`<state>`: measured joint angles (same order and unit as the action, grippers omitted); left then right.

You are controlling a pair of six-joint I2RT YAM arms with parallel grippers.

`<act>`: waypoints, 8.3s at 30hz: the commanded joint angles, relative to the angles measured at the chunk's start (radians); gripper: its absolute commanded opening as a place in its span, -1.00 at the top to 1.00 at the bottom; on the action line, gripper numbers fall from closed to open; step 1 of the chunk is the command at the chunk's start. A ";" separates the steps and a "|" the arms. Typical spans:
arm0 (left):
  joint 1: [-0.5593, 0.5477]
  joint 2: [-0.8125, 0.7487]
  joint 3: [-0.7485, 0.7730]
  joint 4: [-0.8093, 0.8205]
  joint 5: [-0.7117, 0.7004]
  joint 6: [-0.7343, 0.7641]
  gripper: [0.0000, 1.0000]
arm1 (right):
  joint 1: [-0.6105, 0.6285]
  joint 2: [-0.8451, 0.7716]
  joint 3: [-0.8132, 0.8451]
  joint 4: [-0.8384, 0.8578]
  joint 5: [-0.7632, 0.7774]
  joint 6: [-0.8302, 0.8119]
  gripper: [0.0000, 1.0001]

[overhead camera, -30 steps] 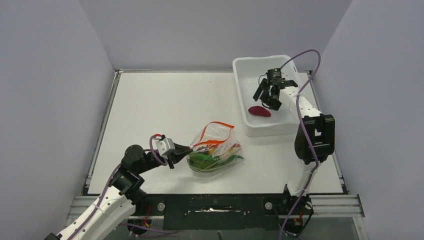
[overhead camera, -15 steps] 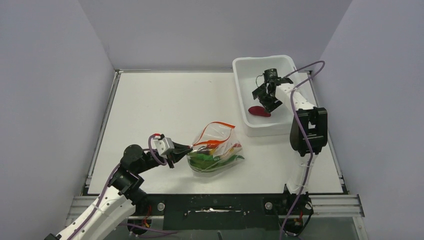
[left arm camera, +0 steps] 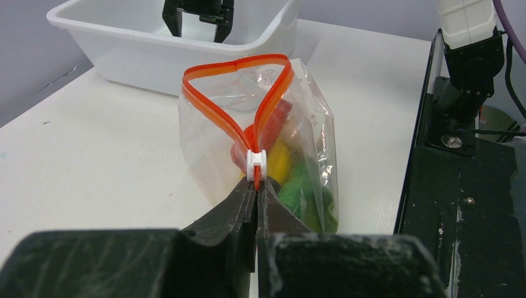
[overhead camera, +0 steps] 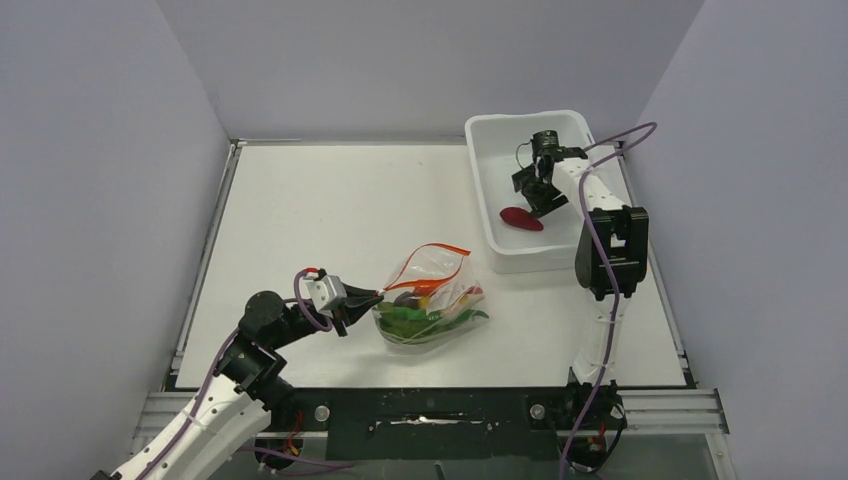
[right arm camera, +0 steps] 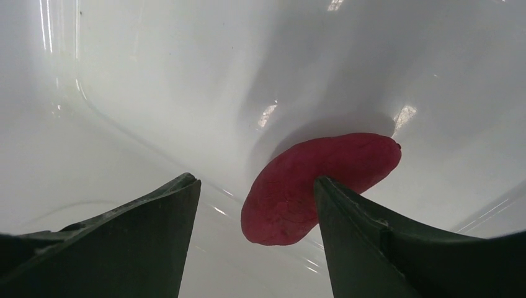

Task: Place the food in the zip-top bag and seal the zipper
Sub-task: Pick up the fake vegetable from the bin, then place the fake vegetable in the zipper food storage bag, then zip the zipper food storage bag at the center of the board.

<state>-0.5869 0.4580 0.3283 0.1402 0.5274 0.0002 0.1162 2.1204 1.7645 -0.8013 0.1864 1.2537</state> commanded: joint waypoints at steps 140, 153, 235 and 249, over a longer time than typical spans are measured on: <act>-0.005 0.015 -0.047 0.403 0.201 0.099 1.00 | 0.451 -1.182 -0.813 0.856 -0.825 -1.197 0.10; -0.004 0.005 -0.054 0.406 0.189 0.087 1.00 | 0.471 -1.176 -0.877 0.854 -1.035 -1.297 0.07; -0.004 -0.015 -0.069 0.391 0.203 0.033 1.00 | 0.918 -0.919 -0.564 0.490 -0.676 -1.681 0.08; -0.004 -0.018 -0.079 0.398 0.203 0.023 1.00 | 0.941 -0.856 -0.539 0.498 -0.721 -1.716 0.15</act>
<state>-0.5877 0.4511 0.2523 0.4690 0.7269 0.0360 1.0477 1.2667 1.1767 -0.3515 -0.5079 -0.4397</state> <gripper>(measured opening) 0.008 0.438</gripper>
